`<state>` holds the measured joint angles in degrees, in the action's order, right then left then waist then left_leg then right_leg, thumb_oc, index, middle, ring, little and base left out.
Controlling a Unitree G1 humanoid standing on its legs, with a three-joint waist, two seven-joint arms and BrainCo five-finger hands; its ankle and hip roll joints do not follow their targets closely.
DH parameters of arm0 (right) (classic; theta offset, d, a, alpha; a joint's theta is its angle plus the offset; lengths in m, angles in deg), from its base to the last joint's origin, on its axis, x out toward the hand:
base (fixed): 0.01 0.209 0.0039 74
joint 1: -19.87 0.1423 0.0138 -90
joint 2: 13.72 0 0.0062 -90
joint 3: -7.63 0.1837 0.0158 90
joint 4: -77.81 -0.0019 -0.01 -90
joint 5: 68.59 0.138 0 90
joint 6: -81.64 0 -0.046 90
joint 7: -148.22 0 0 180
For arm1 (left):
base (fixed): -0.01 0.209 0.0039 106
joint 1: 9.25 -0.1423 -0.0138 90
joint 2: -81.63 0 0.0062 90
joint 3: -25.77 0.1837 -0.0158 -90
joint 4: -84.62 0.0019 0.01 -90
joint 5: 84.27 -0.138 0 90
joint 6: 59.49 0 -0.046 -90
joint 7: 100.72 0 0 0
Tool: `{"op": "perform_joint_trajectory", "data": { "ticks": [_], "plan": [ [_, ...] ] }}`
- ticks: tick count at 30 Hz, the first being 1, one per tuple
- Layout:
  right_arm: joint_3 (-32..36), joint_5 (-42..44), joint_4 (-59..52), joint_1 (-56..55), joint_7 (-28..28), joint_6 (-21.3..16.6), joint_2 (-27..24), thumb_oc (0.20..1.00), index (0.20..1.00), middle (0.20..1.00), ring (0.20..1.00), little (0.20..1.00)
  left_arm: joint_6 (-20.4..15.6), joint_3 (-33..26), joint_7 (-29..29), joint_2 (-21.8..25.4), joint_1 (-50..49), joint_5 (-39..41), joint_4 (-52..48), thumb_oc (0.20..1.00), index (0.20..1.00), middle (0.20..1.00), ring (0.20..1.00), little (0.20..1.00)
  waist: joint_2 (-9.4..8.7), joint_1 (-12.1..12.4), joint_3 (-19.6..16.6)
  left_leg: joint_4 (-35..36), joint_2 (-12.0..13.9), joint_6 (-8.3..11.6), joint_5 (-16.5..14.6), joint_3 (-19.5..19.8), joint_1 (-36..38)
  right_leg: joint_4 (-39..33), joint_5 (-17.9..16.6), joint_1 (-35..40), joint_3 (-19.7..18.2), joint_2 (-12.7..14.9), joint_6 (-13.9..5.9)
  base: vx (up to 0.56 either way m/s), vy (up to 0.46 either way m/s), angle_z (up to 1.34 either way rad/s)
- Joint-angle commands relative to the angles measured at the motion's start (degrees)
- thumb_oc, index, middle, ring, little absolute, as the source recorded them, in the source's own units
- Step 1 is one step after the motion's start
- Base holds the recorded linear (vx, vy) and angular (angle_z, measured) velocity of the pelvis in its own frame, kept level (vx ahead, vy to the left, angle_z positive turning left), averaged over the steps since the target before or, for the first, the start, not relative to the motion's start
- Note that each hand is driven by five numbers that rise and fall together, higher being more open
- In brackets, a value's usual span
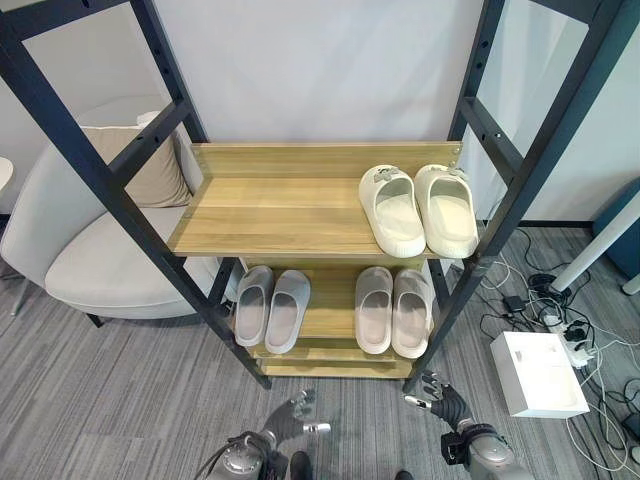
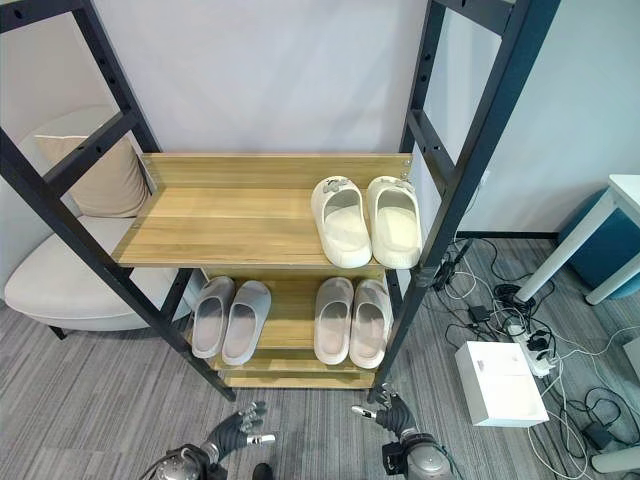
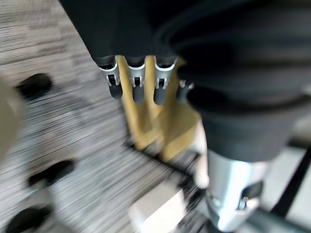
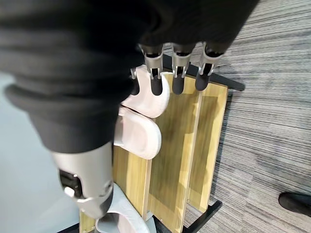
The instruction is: Arrange the slippers neatly on the shoe rack.
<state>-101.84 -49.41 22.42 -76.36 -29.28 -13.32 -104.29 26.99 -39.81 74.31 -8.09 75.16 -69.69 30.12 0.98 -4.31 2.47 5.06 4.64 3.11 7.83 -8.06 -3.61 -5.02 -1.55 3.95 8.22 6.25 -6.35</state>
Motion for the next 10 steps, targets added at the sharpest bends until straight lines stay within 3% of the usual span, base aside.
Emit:
{"op": "perform_joint_trajectory", "data": {
  "ticks": [1, 10],
  "plan": [
    [1.14, 1.04, -1.41, 1.39, 1.74, -3.16, 1.32, 1.000, 1.000, 1.000, 1.000, 1.000, -3.77, -0.91, 3.82, 0.46, 5.28, 0.33, 0.43, 1.000, 1.000, 1.000, 1.000, 1.000, -1.19, 0.88, 1.23, -0.06, 2.07, 1.51, -6.36, 0.91, 4.20, 0.02, 0.54, -2.52, 2.21, 2.03, -1.74, 0.00, 0.000, 0.00],
    [3.10, 0.93, 0.22, 1.51, 4.12, -3.90, 2.67, 1.000, 1.000, 1.000, 1.000, 1.000, -4.39, -8.59, 8.86, -2.69, 3.89, 8.89, 2.77, 1.000, 1.000, 1.000, 1.000, 1.000, -1.61, 1.36, 1.26, -0.06, 2.05, 1.34, -6.17, 1.09, 4.24, 0.02, 0.73, -2.27, 2.12, 2.03, -1.53, 0.00, 0.000, 0.00]
  ]
}}
